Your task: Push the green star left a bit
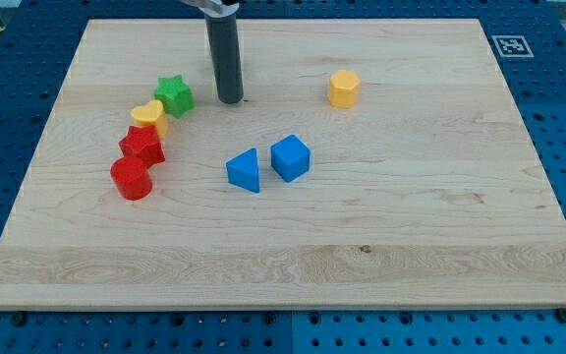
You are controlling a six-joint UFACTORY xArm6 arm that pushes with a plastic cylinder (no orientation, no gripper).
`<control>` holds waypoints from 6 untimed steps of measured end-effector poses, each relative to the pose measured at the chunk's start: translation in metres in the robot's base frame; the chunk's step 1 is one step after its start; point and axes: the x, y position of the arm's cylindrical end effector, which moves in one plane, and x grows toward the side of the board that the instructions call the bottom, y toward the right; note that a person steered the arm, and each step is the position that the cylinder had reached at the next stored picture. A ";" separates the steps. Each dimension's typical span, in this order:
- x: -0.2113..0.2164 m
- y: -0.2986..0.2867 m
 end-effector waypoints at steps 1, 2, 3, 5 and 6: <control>0.000 -0.005; 0.000 -0.019; 0.000 -0.034; 0.000 -0.044; -0.003 -0.047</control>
